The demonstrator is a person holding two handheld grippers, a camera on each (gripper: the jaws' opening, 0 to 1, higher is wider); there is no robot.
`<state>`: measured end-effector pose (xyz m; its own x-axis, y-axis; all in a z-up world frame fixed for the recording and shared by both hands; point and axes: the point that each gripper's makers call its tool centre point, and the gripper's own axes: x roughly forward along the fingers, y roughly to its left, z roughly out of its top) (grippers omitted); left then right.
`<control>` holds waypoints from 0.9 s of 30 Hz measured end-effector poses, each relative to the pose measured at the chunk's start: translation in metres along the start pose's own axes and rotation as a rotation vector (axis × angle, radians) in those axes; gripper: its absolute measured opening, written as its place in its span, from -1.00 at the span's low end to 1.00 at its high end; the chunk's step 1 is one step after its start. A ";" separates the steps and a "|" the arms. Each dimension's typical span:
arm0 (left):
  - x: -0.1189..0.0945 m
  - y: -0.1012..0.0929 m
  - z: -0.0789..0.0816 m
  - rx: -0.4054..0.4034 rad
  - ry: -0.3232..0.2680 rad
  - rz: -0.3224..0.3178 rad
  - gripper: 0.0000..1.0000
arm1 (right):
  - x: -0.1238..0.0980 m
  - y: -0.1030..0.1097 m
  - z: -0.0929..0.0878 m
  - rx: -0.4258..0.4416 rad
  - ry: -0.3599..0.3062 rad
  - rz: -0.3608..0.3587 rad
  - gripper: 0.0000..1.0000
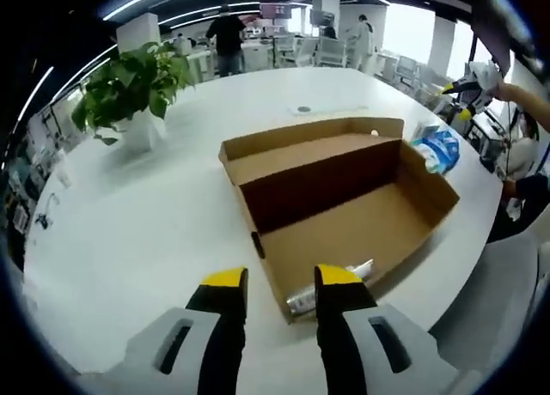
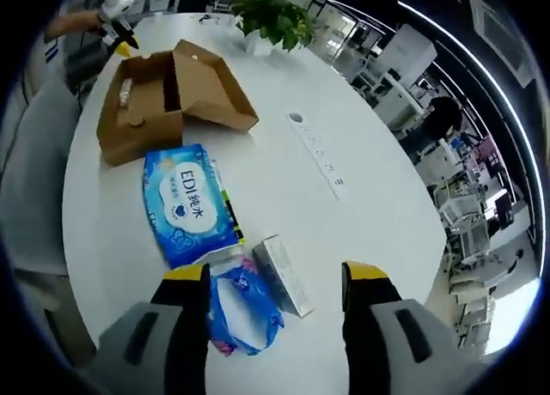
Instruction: Operate the shoe box by opening the lid, removing the specified soft item, and placing it in the target area until the item is outside and the box remains undamaged.
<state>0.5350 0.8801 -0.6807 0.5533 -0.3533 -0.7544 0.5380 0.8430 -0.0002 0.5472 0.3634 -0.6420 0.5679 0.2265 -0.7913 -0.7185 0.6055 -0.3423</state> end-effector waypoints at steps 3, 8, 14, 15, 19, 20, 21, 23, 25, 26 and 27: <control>-0.001 -0.003 0.006 0.039 -0.003 -0.025 -0.30 | -0.007 0.014 0.004 0.024 -0.022 -0.002 0.30; 0.001 -0.007 0.010 0.100 0.002 -0.062 -0.13 | -0.018 0.035 0.006 0.058 -0.040 -0.018 0.44; 0.004 -0.017 0.011 0.177 0.024 -0.120 0.00 | -0.032 0.053 0.002 0.132 -0.058 -0.054 0.54; 0.004 -0.018 0.011 0.194 0.032 -0.128 0.00 | -0.035 0.057 0.001 0.146 -0.061 -0.060 0.56; 0.006 -0.021 0.013 0.238 0.048 -0.158 0.01 | -0.044 0.067 0.001 0.210 -0.083 -0.083 0.62; 0.006 -0.022 0.013 0.247 0.051 -0.165 0.02 | -0.046 0.070 0.001 0.227 -0.089 -0.088 0.63; 0.006 -0.022 0.014 0.257 0.054 -0.172 0.02 | -0.048 0.073 0.001 0.237 -0.091 -0.091 0.65; 0.007 -0.023 0.015 0.281 0.063 -0.185 0.04 | -0.050 0.077 0.000 0.259 -0.092 -0.100 0.70; 0.008 -0.024 0.016 0.307 0.071 -0.197 0.05 | -0.053 0.082 -0.001 0.271 -0.097 -0.104 0.74; 0.008 -0.024 0.018 0.322 0.076 -0.203 0.07 | -0.055 0.084 -0.001 0.279 -0.103 -0.107 0.76; 0.008 -0.025 0.019 0.333 0.077 -0.207 0.08 | -0.056 0.085 0.000 0.285 -0.108 -0.111 0.78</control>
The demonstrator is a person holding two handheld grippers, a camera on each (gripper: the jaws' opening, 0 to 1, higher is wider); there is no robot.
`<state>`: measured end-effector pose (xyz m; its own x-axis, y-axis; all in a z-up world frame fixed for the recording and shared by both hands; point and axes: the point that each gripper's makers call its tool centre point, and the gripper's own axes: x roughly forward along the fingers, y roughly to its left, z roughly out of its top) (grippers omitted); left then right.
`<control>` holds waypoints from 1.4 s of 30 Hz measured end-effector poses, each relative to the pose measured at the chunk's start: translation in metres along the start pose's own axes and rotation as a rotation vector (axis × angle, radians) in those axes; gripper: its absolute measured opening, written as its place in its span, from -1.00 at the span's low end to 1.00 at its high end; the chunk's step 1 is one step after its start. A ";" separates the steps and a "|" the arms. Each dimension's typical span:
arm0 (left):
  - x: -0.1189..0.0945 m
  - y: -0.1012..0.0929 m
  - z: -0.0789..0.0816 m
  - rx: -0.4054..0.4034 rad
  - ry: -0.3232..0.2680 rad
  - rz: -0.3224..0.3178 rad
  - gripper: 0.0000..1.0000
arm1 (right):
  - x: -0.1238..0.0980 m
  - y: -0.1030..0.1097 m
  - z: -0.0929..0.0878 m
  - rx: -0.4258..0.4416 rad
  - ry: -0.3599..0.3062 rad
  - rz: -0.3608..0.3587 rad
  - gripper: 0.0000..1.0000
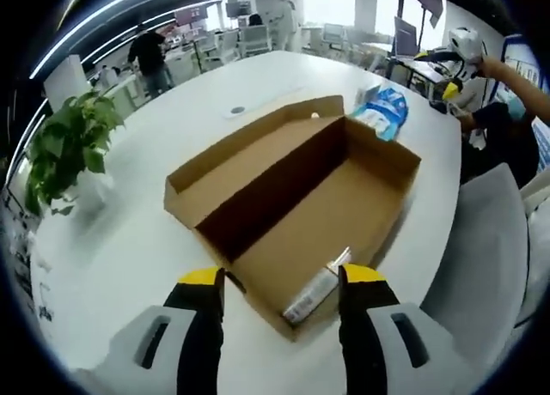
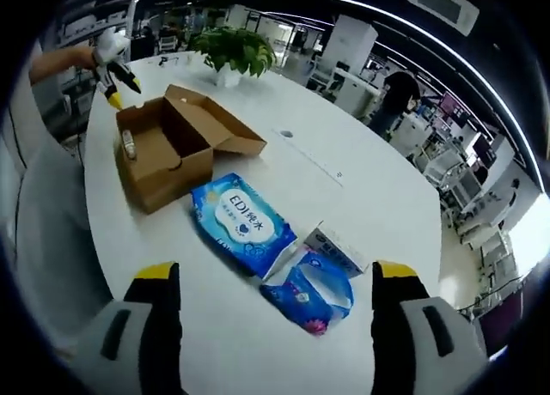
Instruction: Operate the shoe box by opening the lid, removing the specified soft item, and placing it in the target area until the item is outside and the box remains undamaged.
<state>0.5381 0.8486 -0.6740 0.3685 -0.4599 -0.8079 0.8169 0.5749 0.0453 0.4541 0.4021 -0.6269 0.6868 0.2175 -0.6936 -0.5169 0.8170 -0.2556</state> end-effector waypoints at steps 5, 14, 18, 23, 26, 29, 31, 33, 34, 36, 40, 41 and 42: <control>0.000 0.000 0.006 0.054 0.015 -0.028 0.13 | -0.010 0.009 0.006 0.038 -0.028 -0.028 0.87; -0.003 0.002 0.014 0.136 0.039 -0.063 0.26 | -0.019 0.031 0.012 0.091 -0.057 -0.048 0.92; -0.001 0.003 0.011 0.171 0.067 -0.081 0.34 | -0.021 0.044 0.015 0.114 -0.073 -0.047 0.92; 0.001 0.003 0.010 0.182 0.084 -0.100 0.41 | -0.023 0.055 0.017 0.127 -0.086 -0.055 0.92; 0.004 0.002 0.009 0.182 0.090 -0.118 0.46 | -0.025 0.062 0.017 0.120 -0.078 -0.064 0.92; 0.007 0.000 0.008 0.195 0.102 -0.138 0.54 | -0.027 0.067 0.018 0.136 -0.088 -0.070 0.92; 0.010 -0.002 0.008 0.199 0.109 -0.153 0.56 | -0.028 0.071 0.017 0.140 -0.086 -0.076 0.92; 0.012 -0.003 0.008 0.202 0.116 -0.165 0.56 | -0.029 0.073 0.016 0.150 -0.088 -0.083 0.92; 0.014 -0.005 0.008 0.210 0.119 -0.176 0.57 | -0.029 0.075 0.016 0.158 -0.090 -0.083 0.92; 0.017 -0.007 0.009 0.217 0.124 -0.191 0.59 | -0.029 0.079 0.015 0.175 -0.097 -0.085 0.92; 0.023 -0.012 0.011 0.226 0.132 -0.223 0.63 | -0.030 0.087 0.011 0.204 -0.102 -0.083 0.92; 0.024 -0.012 0.011 0.229 0.133 -0.229 0.64 | -0.030 0.089 0.011 0.209 -0.105 -0.082 0.92; 0.025 -0.014 0.012 0.240 0.134 -0.240 0.66 | -0.030 0.091 0.011 0.213 -0.106 -0.081 0.92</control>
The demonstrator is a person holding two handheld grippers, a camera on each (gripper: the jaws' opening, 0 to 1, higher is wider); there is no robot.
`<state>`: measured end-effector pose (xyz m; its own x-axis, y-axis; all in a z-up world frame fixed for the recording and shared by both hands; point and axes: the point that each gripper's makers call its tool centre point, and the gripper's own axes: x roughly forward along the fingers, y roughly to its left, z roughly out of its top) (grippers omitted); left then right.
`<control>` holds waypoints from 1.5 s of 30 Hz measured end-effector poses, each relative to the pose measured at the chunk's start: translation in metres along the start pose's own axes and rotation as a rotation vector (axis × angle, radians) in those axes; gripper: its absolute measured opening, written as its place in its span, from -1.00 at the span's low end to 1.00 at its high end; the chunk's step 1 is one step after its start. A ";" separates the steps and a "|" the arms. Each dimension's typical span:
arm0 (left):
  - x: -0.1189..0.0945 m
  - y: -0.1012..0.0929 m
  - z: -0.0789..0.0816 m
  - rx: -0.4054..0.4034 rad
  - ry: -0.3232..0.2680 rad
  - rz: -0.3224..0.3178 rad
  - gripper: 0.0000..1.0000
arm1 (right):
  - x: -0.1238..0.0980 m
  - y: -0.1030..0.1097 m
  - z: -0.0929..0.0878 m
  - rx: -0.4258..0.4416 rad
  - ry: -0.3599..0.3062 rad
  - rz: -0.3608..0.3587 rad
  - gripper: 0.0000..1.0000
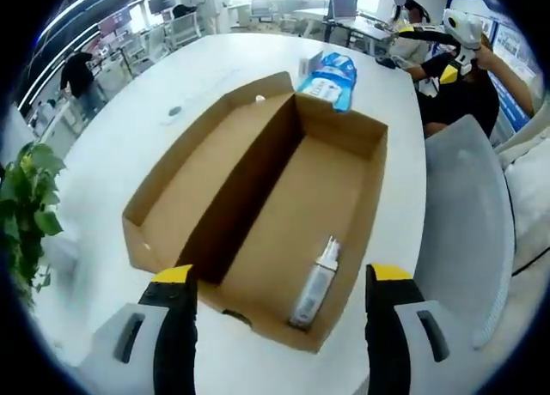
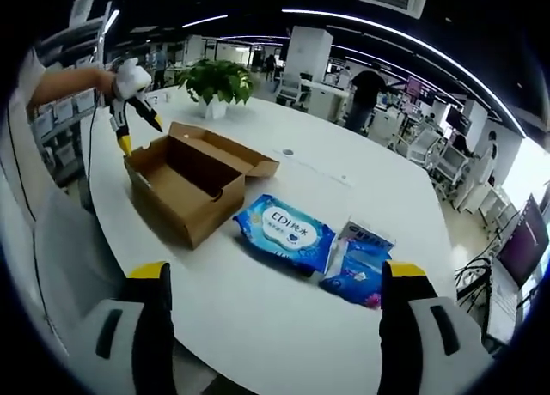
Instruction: Operate the shoe box by opening the lid, removing the specified soft item, and placing it in the target area until the item is outside and the box remains undamaged.
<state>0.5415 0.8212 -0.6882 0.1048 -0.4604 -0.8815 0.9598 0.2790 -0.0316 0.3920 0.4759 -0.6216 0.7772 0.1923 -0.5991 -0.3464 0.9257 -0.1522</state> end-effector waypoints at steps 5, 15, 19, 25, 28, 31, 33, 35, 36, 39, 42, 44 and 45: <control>0.005 0.002 0.002 0.015 0.013 -0.021 0.62 | -0.001 0.009 -0.001 0.020 -0.007 0.007 0.92; 0.019 -0.001 0.001 0.075 0.066 -0.087 0.47 | -0.003 0.021 0.001 0.034 -0.019 0.020 0.92; 0.025 0.000 0.001 0.097 0.087 -0.102 0.39 | -0.001 0.025 -0.002 0.038 -0.008 0.025 0.92; 0.039 -0.004 -0.009 0.171 0.161 -0.147 0.36 | 0.001 0.026 -0.003 0.051 -0.010 0.028 0.92; 0.044 -0.004 -0.011 0.196 0.185 -0.158 0.36 | 0.001 0.026 -0.003 0.056 -0.012 0.025 0.92; 0.050 -0.005 -0.013 0.222 0.207 -0.174 0.36 | 0.001 0.025 -0.003 0.071 -0.015 0.022 0.92; 0.053 -0.007 -0.015 0.248 0.225 -0.183 0.36 | 0.001 0.025 -0.004 0.079 -0.016 0.023 0.92; 0.057 -0.008 -0.018 0.276 0.244 -0.195 0.36 | 0.001 0.024 -0.004 0.085 -0.016 0.022 0.92; 0.058 -0.008 -0.019 0.293 0.256 -0.202 0.36 | 0.001 0.023 -0.004 0.088 -0.017 0.020 0.92; 0.062 -0.010 -0.024 0.332 0.287 -0.217 0.36 | 0.001 0.021 -0.005 0.097 -0.017 0.014 0.92; 0.065 -0.012 -0.025 0.351 0.298 -0.236 0.34 | 0.001 0.021 -0.006 0.109 -0.017 0.010 0.92; 0.069 -0.010 -0.026 0.361 0.304 -0.246 0.34 | 0.002 0.021 -0.007 0.113 -0.011 0.011 0.88; 0.071 -0.010 -0.027 0.365 0.306 -0.250 0.34 | 0.002 0.022 -0.008 0.115 -0.009 0.011 0.87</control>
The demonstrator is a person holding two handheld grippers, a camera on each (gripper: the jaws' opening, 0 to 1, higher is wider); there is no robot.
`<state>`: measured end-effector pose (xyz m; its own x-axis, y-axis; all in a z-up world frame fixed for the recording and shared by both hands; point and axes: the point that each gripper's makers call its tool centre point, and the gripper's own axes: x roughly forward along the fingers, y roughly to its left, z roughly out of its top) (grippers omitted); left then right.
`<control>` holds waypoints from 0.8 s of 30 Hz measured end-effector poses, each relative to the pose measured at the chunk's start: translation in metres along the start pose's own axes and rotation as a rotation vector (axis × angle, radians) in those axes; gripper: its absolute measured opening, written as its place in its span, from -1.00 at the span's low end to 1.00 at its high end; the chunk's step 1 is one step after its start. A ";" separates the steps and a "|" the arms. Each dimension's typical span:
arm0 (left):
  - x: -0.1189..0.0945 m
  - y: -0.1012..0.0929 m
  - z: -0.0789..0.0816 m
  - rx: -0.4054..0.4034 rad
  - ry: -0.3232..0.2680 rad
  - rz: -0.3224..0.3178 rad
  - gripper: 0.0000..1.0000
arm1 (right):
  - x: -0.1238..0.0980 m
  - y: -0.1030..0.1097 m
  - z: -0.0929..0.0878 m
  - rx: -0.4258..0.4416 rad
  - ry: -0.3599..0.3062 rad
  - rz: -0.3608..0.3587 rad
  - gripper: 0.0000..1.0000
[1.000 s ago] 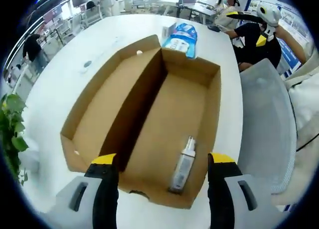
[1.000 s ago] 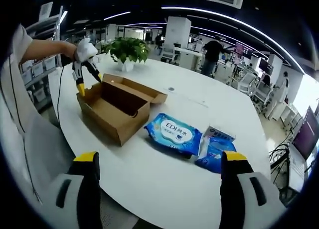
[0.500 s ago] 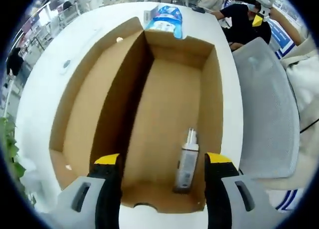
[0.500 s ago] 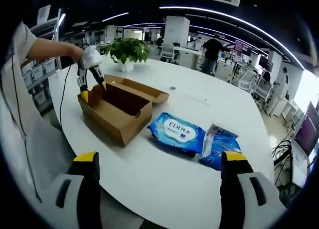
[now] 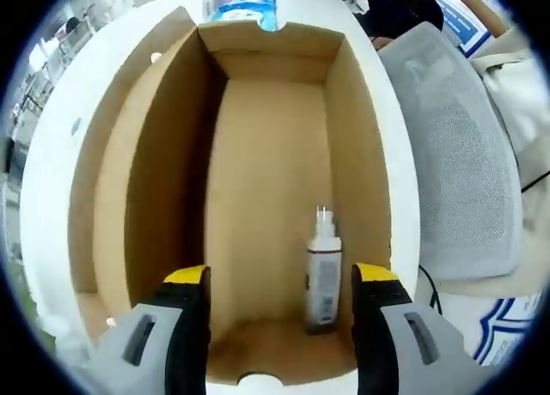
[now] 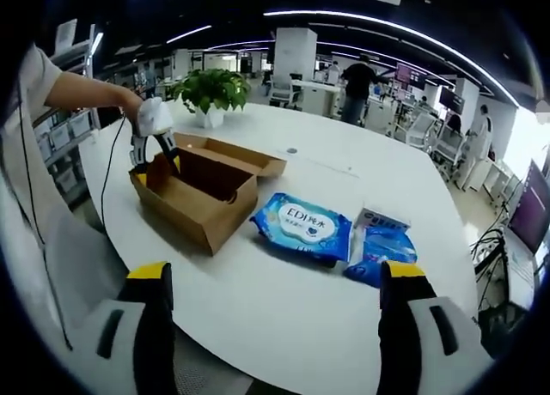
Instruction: Operate the shoe box by opening the lid, removing the specified soft item, and placing it in the target area until the item is outside and the box remains undamaged.
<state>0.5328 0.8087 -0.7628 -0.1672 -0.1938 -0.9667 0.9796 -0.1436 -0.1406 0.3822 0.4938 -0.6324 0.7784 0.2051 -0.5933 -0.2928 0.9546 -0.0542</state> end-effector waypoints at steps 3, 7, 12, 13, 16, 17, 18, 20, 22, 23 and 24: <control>0.005 -0.002 0.000 0.008 0.007 -0.023 0.33 | 0.001 0.002 -0.001 0.006 -0.001 0.003 0.88; 0.010 -0.003 0.002 0.034 0.009 -0.041 0.31 | 0.004 0.004 -0.004 0.006 0.011 0.009 0.88; 0.017 -0.007 0.003 0.055 0.015 -0.047 0.26 | 0.007 0.003 -0.005 0.024 0.013 0.006 0.87; 0.019 -0.005 0.002 0.057 0.017 -0.046 0.26 | 0.007 0.003 -0.006 0.027 0.015 0.007 0.87; 0.021 -0.002 0.001 0.045 0.008 -0.045 0.26 | 0.008 0.004 -0.007 0.029 0.017 0.009 0.87; 0.022 0.000 0.001 0.044 0.004 -0.040 0.26 | 0.008 0.004 -0.007 0.029 0.017 0.010 0.87; 0.022 0.000 0.000 0.042 0.003 -0.039 0.26 | 0.008 0.004 -0.007 0.030 0.017 0.010 0.87; 0.026 0.002 -0.002 0.035 0.000 -0.037 0.23 | 0.009 0.004 -0.007 0.031 0.018 0.011 0.86; 0.029 0.001 -0.004 0.036 0.000 -0.037 0.21 | 0.009 0.004 -0.007 0.031 0.018 0.012 0.86; 0.030 0.000 -0.005 0.036 0.001 -0.037 0.20 | 0.010 0.005 -0.007 0.031 0.018 0.013 0.86; 0.030 0.000 -0.006 0.035 0.001 -0.036 0.18 | 0.010 0.005 -0.006 0.031 0.017 0.014 0.86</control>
<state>0.5282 0.8087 -0.7930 -0.2022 -0.1874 -0.9613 0.9684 -0.1843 -0.1678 0.3849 0.4990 -0.6437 0.7650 0.2149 -0.6071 -0.2861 0.9580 -0.0215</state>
